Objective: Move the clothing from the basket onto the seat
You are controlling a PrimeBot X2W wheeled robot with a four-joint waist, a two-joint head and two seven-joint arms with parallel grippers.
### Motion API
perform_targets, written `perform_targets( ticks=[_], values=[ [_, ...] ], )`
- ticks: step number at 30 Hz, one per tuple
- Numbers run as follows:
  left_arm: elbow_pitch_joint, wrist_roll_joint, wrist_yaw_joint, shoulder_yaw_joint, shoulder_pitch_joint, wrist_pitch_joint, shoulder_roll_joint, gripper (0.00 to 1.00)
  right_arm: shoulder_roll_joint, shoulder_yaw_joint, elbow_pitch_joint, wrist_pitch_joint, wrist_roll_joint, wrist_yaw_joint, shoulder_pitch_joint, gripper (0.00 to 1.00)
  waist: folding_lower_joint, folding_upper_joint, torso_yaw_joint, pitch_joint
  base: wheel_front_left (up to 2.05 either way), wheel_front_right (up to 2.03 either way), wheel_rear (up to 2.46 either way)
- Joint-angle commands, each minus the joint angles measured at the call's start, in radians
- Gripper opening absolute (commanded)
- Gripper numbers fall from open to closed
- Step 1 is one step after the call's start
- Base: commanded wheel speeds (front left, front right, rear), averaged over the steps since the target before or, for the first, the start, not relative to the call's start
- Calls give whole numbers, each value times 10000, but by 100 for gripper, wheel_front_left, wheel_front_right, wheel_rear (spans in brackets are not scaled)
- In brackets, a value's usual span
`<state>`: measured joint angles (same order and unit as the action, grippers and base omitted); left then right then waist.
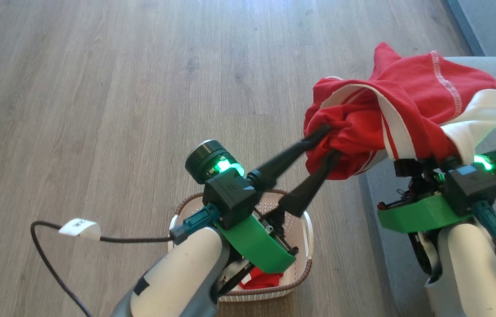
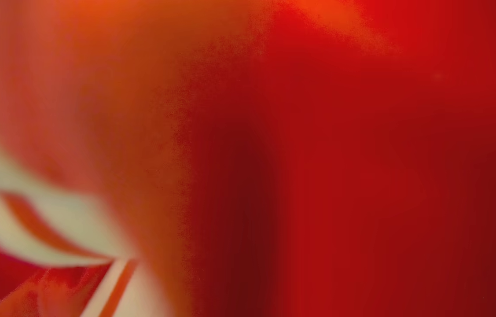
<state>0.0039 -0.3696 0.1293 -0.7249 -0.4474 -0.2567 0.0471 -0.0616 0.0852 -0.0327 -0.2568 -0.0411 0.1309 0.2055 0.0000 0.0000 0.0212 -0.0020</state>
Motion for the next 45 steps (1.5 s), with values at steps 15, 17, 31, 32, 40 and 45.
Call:
perform_targets(
  ticks=[15, 17, 31, 32, 40, 45],
  values=[
    [121, 176, 13, 380, -95, -51, 31, 100, 114, -154, -902, -49, -133, -2, 464, 0, 0, 0, 11, 71, 0, 0, 0],
    [196, 202, 13, 328, -59, -51, 31, 100, 114, -246, -914, -49, -178, -2, 495, 0, 0, 0, 28, 79, 0, 0, 0],
    [787, 889, 13, 56, 291, -51, 116, 100, 114, -1119, -1010, -49, -167, -2, 828, 0, 0, 0, -1, 84, 0, 0, 0],
    [789, 916, 13, 34, 331, -51, 130, 100, 114, -1202, -1026, -49, -145, -2, 848, 0, 0, 0, -5, 85, 0, 0, 0],
    [1680, 839, 13, -3, 700, -51, 316, 100, 114, -1624, -1247, -49, -228, -2, 949, 0, 0, 0, -128, 95, 0, 0, 0],
    [2248, 1114, 13, 92, 824, -51, 335, 100, 114, -1735, -1402, -49, -311, -2, 920, 0, 0, 0, -219, 114, 0, 0, 0]
  ],
)
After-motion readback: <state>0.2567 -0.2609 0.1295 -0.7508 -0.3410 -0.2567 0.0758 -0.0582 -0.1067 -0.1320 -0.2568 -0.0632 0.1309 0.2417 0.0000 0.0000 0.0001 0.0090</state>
